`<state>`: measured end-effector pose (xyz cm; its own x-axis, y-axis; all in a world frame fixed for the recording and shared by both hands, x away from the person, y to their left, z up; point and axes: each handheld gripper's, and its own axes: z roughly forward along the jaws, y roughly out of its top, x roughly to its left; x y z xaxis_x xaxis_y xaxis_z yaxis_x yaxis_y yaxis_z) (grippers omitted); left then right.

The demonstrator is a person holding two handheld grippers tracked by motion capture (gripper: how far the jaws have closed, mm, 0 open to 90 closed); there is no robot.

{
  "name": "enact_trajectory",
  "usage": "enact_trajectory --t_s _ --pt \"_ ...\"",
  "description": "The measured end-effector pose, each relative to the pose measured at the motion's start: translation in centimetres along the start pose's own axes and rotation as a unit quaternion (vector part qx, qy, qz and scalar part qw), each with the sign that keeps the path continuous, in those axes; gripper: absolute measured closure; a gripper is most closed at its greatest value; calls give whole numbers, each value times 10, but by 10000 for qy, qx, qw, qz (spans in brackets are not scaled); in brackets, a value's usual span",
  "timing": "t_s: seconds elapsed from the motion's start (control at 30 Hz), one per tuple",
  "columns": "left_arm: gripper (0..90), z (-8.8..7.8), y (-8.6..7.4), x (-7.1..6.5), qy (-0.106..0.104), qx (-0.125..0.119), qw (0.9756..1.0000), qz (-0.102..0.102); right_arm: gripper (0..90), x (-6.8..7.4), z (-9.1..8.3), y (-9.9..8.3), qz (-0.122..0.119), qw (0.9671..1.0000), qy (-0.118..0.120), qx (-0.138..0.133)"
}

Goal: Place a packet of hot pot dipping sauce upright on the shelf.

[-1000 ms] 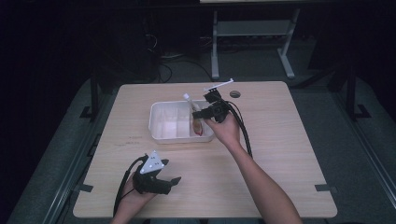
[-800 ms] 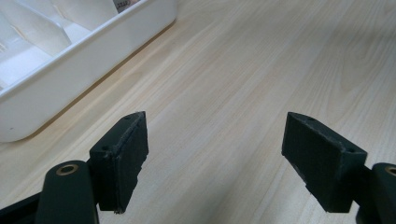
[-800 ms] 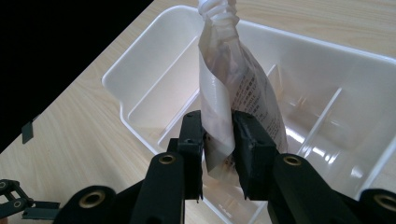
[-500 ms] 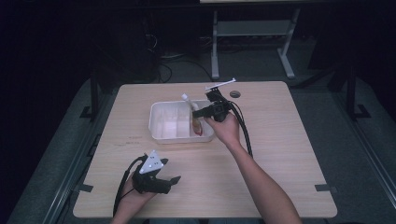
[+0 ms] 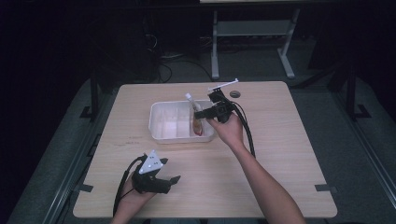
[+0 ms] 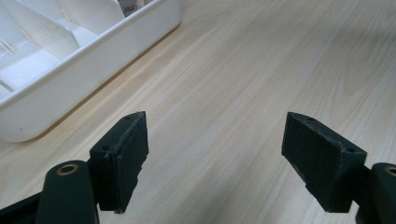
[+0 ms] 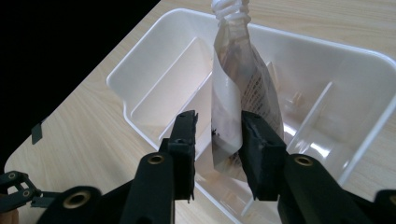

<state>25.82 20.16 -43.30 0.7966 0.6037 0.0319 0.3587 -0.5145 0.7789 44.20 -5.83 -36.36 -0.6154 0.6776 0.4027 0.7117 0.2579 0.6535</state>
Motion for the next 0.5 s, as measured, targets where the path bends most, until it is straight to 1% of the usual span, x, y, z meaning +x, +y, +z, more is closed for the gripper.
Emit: enact_trajectory --t_s 0.2,0.5 --pt "224 0 0 1 0 -15 10000 -13 601 -1 -8 -2 -79 10000 -9 5" --pt "225 0 0 1 12 19 10000 -8 538 -7 -24 -10 -190 9998 113 -32"
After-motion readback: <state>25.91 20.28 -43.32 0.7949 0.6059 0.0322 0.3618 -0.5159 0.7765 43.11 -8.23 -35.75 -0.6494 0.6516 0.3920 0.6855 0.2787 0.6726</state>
